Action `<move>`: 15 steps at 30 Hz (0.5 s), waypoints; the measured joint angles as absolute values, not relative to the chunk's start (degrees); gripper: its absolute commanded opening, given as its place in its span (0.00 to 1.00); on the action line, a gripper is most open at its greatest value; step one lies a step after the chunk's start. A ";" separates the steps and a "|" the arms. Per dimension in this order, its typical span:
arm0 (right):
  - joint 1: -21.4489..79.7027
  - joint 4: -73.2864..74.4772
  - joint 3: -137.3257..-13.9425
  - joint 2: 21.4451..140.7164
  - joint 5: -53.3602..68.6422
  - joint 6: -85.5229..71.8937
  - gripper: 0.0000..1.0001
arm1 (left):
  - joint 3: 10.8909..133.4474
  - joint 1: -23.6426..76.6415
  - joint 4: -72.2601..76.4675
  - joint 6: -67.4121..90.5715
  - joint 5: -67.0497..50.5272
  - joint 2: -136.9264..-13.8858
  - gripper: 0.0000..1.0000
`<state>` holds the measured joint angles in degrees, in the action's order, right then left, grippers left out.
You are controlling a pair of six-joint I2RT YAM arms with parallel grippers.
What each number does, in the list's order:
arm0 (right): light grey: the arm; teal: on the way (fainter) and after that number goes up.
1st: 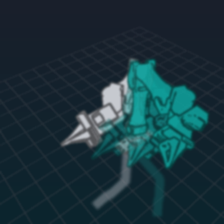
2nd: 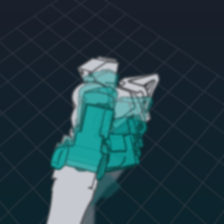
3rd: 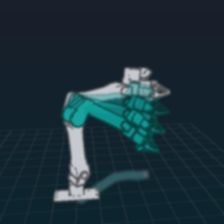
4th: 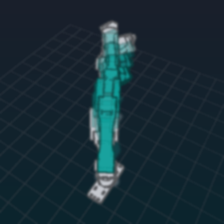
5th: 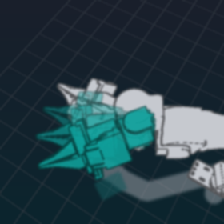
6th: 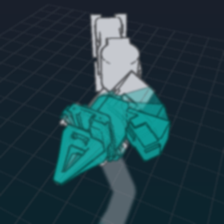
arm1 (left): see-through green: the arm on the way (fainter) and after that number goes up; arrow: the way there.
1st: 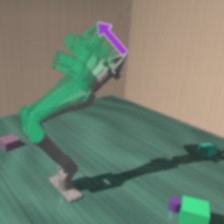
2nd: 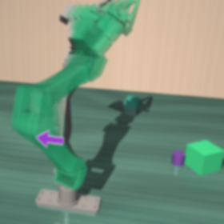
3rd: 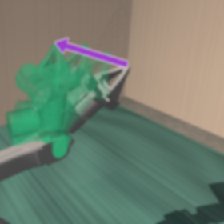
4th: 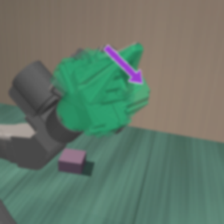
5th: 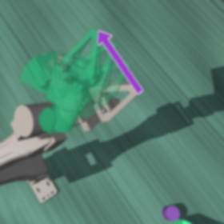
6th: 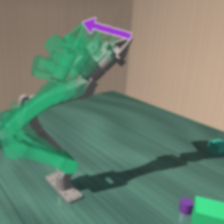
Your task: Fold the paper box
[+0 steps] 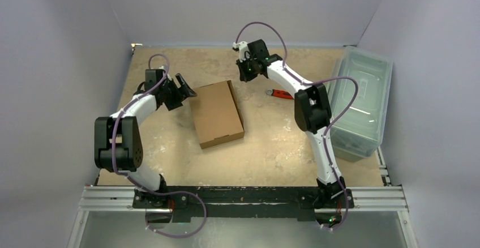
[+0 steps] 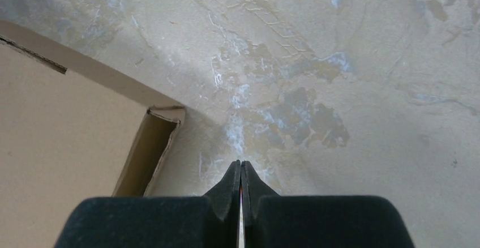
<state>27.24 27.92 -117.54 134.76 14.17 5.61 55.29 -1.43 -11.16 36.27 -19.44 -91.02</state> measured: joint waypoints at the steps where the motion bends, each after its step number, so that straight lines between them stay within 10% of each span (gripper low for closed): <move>1: 27.42 27.90 -118.28 135.37 14.13 5.52 0.00 | 56.14 -1.43 -11.29 36.25 -19.38 -92.23 0.76; 15: 35.14 27.53 -123.20 140.75 8.60 6.22 0.00 | 66.61 -0.36 -12.08 35.55 -19.07 -104.40 0.49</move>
<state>35.14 27.53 -123.20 140.75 8.60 6.22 66.61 -0.36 -12.08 35.55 -19.07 -104.40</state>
